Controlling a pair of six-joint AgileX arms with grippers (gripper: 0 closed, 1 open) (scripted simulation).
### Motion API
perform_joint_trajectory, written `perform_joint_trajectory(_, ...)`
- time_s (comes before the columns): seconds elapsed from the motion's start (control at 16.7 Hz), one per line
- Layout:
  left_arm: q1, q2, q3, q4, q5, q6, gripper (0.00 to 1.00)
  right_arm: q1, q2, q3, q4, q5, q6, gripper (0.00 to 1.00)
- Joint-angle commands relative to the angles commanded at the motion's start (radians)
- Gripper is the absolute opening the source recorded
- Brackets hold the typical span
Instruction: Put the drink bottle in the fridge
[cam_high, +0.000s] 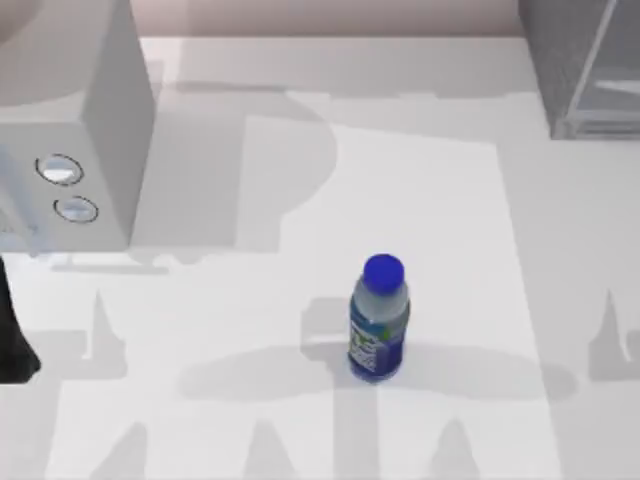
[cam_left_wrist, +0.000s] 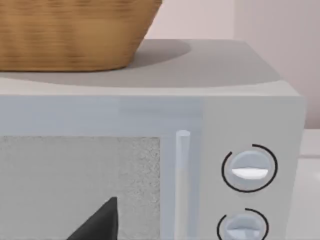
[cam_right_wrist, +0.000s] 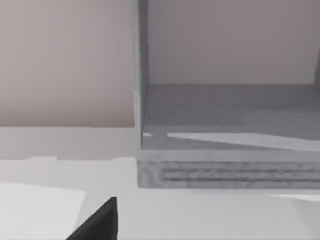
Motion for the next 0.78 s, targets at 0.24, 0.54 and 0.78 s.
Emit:
perform_joint_trajectory(0.24, 0.000, 0.000, 0.000, 0.000, 0.000, 0.000, 1.00, 0.019, 0.031, 0.006, 0.030, -0.002, 0.001, 1.00)
perform_joint_trajectory(0.54, 0.000, 0.000, 0.000, 0.000, 0.000, 0.000, 1.00, 0.144, 0.292, 0.033, 0.265, -0.003, 0.008, 1.00)
perform_joint_trajectory(0.78, 0.000, 0.000, 0.000, 0.000, 0.000, 0.000, 1.00, 0.290, 0.649, 0.053, 0.556, 0.007, 0.012, 1.00)
